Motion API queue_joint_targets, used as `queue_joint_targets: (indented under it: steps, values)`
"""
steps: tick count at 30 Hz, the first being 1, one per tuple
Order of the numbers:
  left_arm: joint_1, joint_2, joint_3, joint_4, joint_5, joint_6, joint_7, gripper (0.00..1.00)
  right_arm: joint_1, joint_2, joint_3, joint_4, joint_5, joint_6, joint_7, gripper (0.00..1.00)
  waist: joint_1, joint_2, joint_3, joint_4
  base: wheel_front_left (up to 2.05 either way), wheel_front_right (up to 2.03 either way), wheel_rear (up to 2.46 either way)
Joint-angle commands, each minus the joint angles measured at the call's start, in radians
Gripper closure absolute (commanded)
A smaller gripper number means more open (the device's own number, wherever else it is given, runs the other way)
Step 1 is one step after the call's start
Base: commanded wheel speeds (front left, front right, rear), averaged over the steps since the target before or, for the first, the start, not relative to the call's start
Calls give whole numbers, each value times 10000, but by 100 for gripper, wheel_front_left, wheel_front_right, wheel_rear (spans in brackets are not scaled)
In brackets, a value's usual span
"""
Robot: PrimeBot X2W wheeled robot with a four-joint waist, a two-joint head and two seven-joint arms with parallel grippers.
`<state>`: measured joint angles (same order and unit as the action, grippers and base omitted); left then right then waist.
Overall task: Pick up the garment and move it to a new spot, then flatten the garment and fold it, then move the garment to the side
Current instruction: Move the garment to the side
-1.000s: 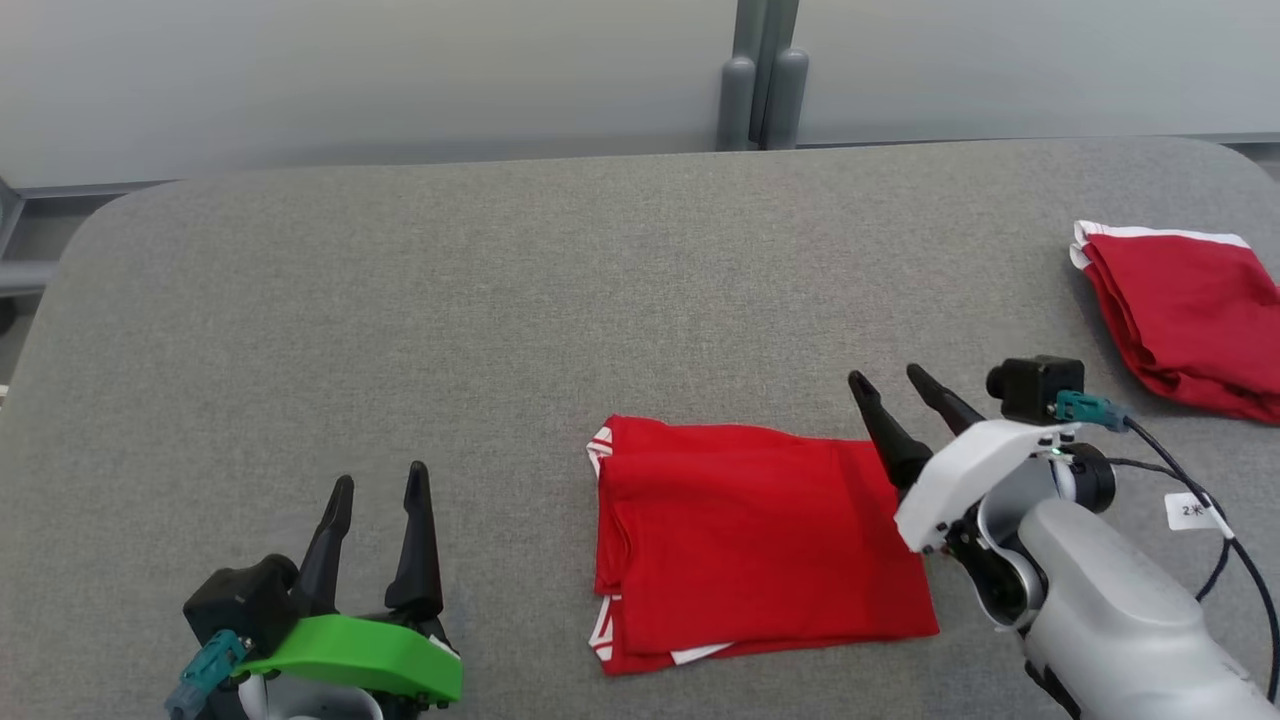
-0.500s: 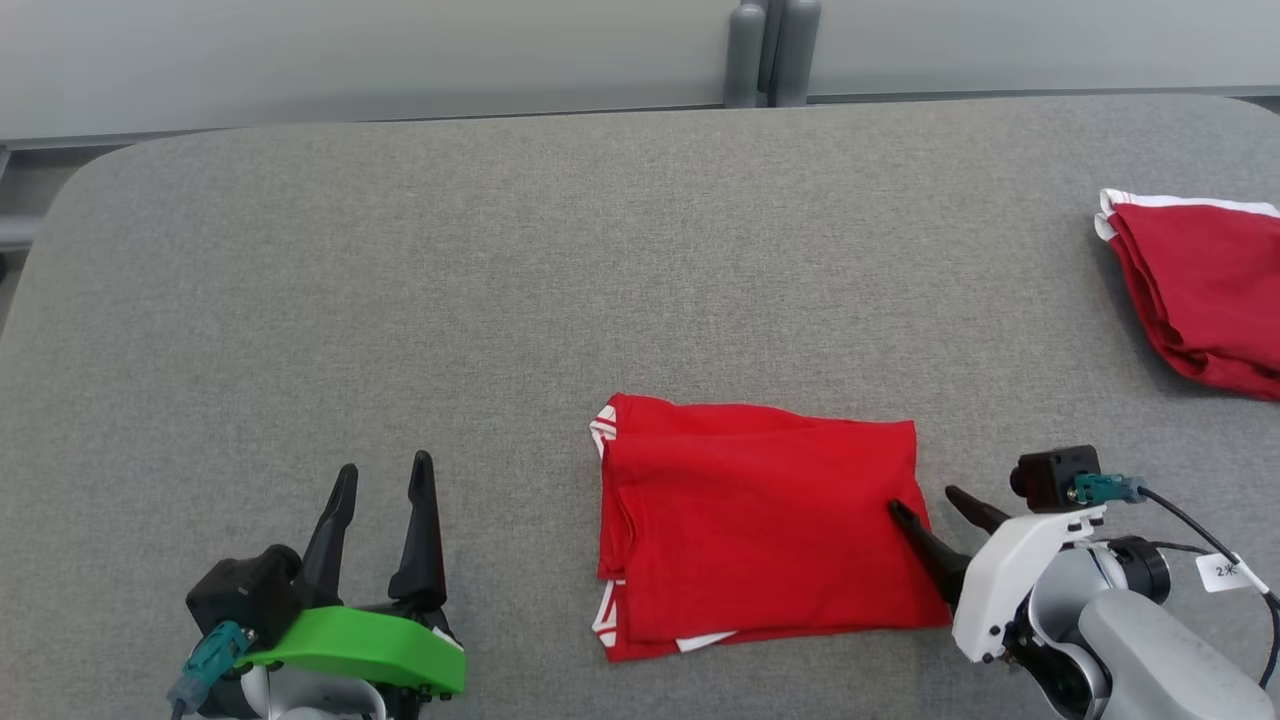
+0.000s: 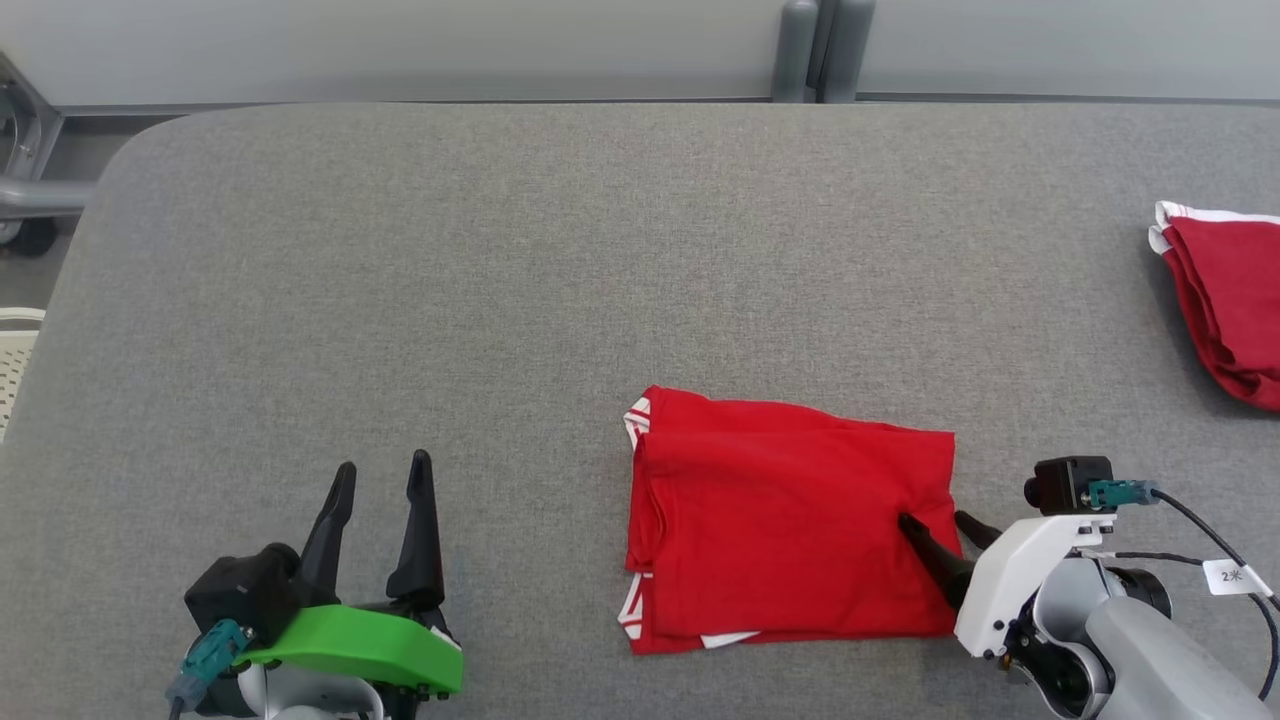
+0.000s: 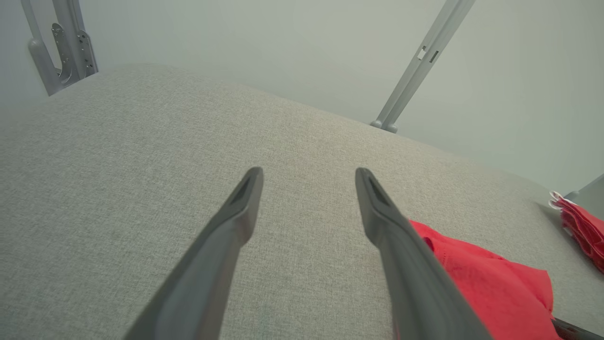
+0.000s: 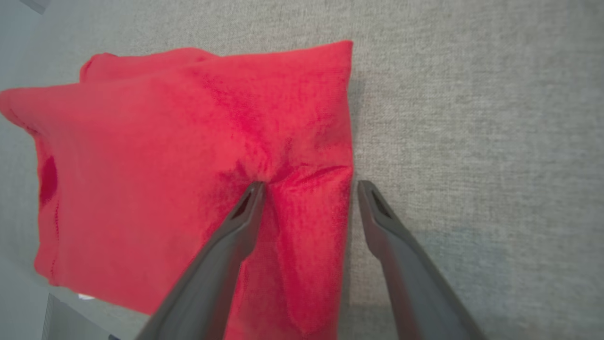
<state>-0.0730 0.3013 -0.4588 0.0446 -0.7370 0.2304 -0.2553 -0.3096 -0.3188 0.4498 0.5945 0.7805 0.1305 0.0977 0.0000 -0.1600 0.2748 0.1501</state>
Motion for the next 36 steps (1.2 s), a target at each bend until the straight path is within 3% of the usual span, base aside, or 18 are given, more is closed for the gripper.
queue_joint_targets:
  steps: [1,3,4,5,7,13,22,28,36]
  values:
    - [-99,74,-10,-1,77,34,20,0,-10,38,-20,60,59,3,72,0,0,0,21,41,0,0,0]
    - [-91,87,-15,-13,69,50,30,0,-111,109,-6,176,181,3,176,0,0,0,29,72,0,0,0]
    - [-85,90,-17,-18,65,57,35,0,-154,150,60,188,271,3,266,15,0,0,31,78,0,0,0]
    - [-76,94,-13,-27,59,55,33,0,-183,178,95,213,382,5,337,55,0,0,34,77,0,0,0]
    - [-51,110,-5,-32,47,87,27,0,-257,166,237,259,487,3,461,98,0,0,37,58,0,0,0]
    - [-86,117,-6,-54,26,132,30,0,-685,23,531,296,609,3,272,100,0,0,55,-79,0,0,0]
    - [-22,34,59,-60,10,88,-12,0,-1196,-920,410,-234,757,2,257,100,0,0,-60,-743,0,0,0]
    - [-197,-13,53,-110,140,44,-29,0,-1537,-1567,59,-490,473,2,506,100,0,0,-69,-1511,0,0,0]
    - [-460,96,169,-222,302,60,-53,0,-1969,-1722,-511,-807,114,2,866,100,0,0,234,-2848,0,0,0]
